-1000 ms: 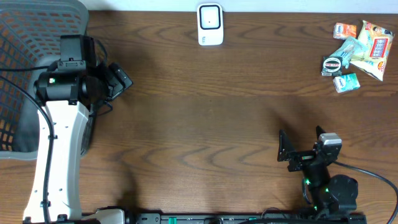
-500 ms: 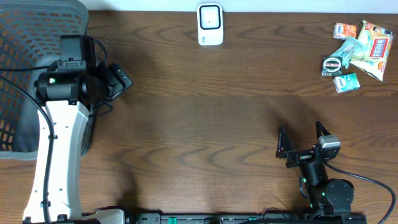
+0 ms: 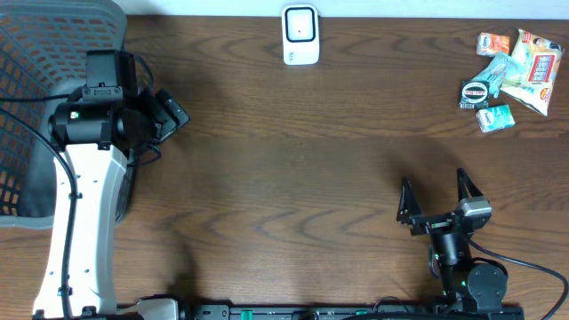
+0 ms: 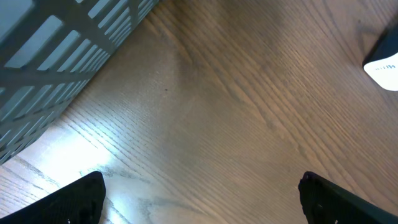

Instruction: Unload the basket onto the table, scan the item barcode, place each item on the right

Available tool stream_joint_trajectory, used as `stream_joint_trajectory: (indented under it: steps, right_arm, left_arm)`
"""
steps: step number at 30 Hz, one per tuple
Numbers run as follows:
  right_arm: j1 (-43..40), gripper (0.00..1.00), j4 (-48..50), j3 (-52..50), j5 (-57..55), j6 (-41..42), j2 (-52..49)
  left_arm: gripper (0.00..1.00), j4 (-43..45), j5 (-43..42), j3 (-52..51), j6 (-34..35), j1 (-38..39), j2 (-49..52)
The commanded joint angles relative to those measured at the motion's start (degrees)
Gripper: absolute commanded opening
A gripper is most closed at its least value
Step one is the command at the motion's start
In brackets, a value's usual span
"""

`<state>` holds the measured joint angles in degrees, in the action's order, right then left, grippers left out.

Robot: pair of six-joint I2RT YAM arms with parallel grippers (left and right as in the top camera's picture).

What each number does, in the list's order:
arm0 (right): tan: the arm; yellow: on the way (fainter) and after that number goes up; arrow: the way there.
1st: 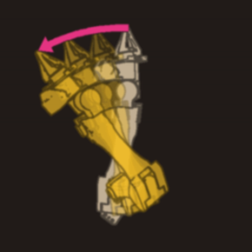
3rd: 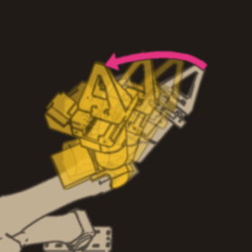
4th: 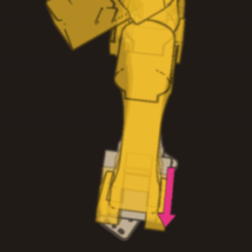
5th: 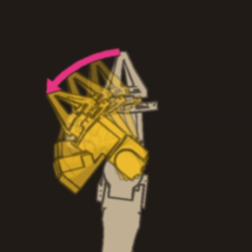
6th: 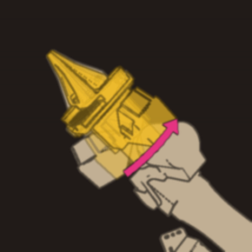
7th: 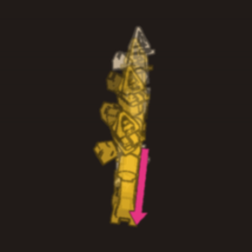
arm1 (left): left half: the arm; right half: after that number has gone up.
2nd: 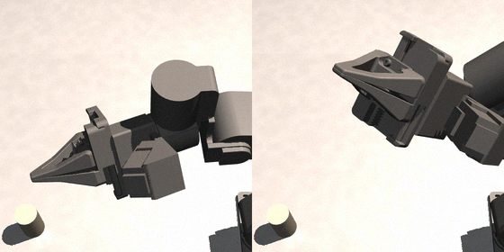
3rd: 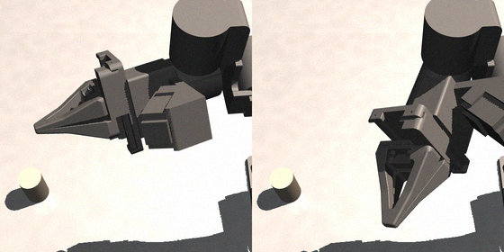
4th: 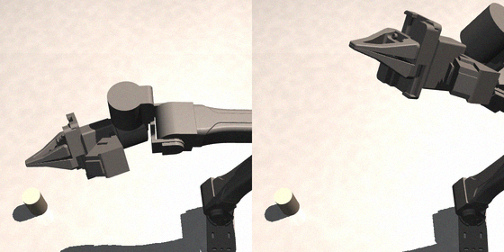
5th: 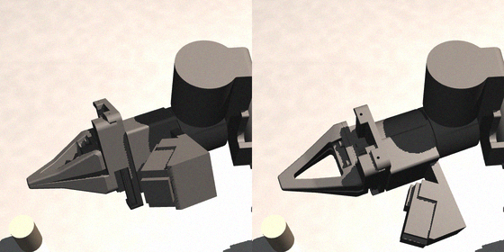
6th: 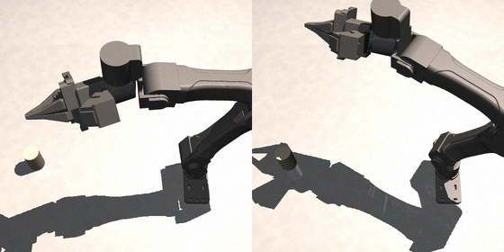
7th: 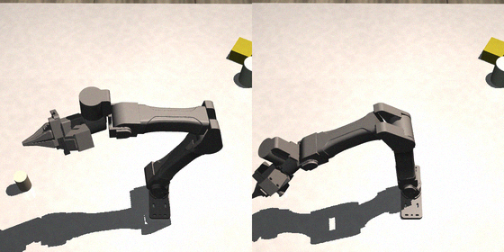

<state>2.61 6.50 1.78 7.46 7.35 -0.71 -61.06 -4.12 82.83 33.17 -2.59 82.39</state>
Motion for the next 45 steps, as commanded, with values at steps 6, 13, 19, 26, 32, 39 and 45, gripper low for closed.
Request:
stream_joint_trajectory:
  steps: [6, 13, 19, 26, 32, 39, 45]
  right_arm:
    - [0.5, 0.99, -0.5, -1.5, -0.9, -1.9, 0.4]
    - [0.4, 0.99, -10.5, -1.5, -0.9, -1.6, 0.4]
    - [0.4, 0.99, -10.3, -1.5, -0.4, -1.7, 0.1]
    - [0.5, 0.99, -10.2, -1.5, -0.5, -1.7, 0.4]
    - [0.5, 0.99, -10.4, -1.5, -1.1, -2.1, 0.4]
    - [0.4, 0.99, -10.5, -1.5, -1.6, -4.4, 0.4]
    - [0.3, 0.99, -10.5, -1.5, -1.6, -4.4, 0.4]
  left_arm:
    - [0.98, 0.0, 0.7, -0.1, 0.1, -0.3, 0.0]
    - [0.98, 0.0, 0.7, -0.1, 0.1, -0.3, 0.0]
    - [0.98, 0.0, 0.7, -0.1, 0.1, -0.3, 0.0]
    - [0.98, 0.0, 0.7, -0.1, 0.1, -0.3, 0.0]
    - [0.98, 0.0, 0.7, -0.1, 0.1, -0.3, 0.0]
    - [0.98, 0.0, 0.7, -0.1, 0.1, -0.3, 0.0]
    - [0.98, 0.0, 0.7, -0.1, 0.1, -0.3, 0.0]
